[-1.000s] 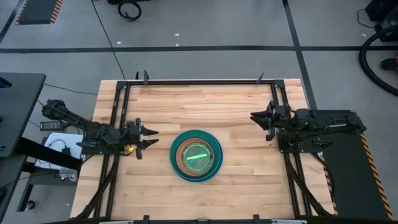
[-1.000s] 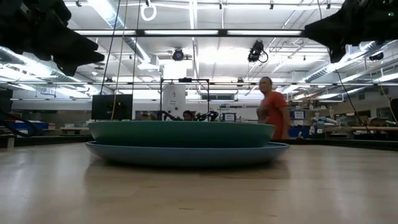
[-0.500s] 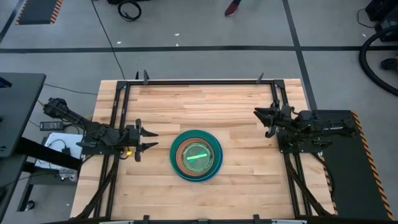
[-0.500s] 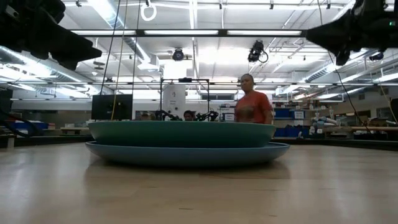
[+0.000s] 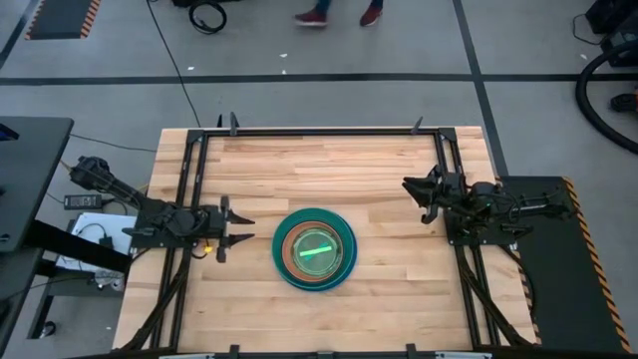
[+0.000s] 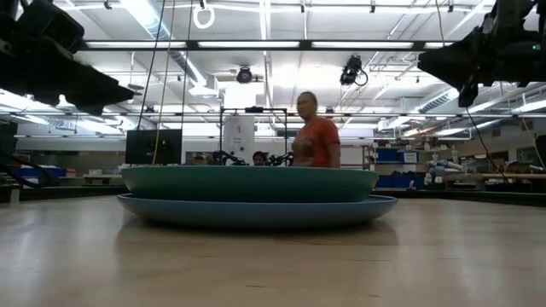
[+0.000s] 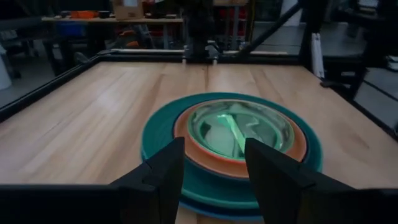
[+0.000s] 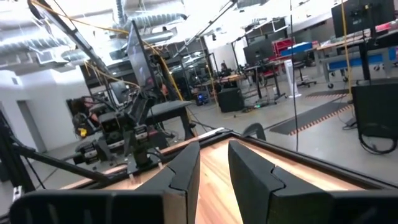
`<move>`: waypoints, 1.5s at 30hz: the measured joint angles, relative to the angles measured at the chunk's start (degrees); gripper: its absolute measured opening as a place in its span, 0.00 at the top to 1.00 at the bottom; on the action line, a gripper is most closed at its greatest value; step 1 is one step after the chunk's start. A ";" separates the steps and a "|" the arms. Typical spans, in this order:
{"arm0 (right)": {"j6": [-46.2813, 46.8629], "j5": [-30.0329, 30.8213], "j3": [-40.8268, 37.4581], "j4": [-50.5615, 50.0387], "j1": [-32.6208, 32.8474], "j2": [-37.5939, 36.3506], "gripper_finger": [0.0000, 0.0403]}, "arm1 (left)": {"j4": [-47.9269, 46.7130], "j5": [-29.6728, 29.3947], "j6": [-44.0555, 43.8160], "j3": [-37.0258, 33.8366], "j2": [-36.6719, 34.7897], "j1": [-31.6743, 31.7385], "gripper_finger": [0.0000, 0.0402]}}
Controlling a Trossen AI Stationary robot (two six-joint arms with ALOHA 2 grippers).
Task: Stack plastic plates
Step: Return to Home Position
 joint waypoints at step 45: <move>-0.15 -1.97 0.00 0.25 0.00 0.00 0.77 | -7.28 10.99 4.76 -0.10 -17.98 0.04 0.56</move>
